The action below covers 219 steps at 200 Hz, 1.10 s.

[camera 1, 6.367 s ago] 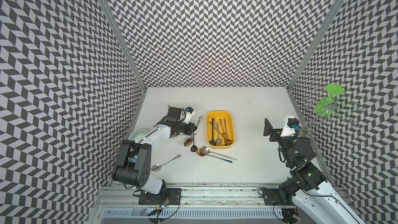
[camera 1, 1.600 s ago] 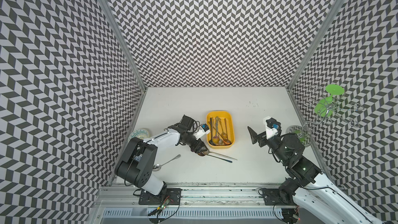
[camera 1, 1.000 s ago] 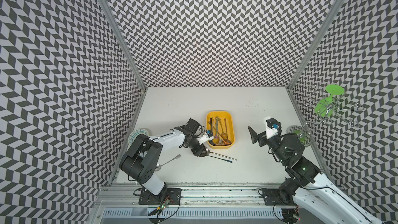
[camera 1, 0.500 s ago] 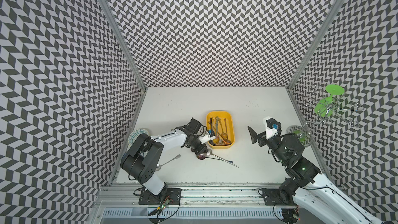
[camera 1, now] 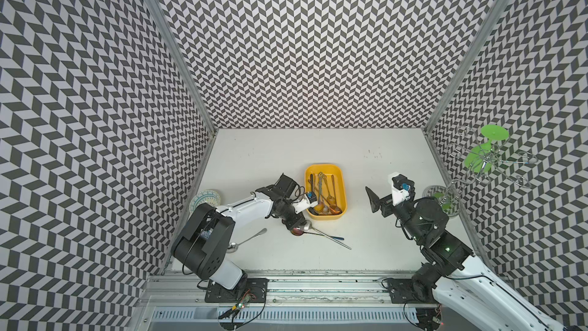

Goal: Put the spoon into the storage box
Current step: Pick up the spoon from the center of the board.

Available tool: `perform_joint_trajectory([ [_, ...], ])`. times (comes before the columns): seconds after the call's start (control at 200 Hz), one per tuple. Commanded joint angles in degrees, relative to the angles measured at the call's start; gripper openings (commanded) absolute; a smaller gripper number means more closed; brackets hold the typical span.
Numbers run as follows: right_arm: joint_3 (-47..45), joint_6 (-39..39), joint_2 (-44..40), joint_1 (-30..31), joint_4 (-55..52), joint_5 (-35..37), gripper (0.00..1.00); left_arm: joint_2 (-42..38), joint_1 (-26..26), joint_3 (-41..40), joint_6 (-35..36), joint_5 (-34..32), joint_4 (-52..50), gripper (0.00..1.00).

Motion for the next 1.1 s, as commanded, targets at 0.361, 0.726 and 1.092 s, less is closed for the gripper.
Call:
perform_joint_trajectory([
  [0.361,12.94,7.38,7.69,0.51,-2.42,-3.85,0.98,-8.96,2.36,2.52,4.91,10.58,-7.5,0.0],
  [0.726,26.52,14.57,17.32,0.51,-1.79,-4.75,0.98,-14.29,16.49,6.15,-2.83,25.86,-6.43,0.0],
  [1.092,30.45,27.0,22.85,0.51,4.81,-12.22,0.97,-15.7,27.1,5.32,-30.04,31.23,13.7,0.0],
])
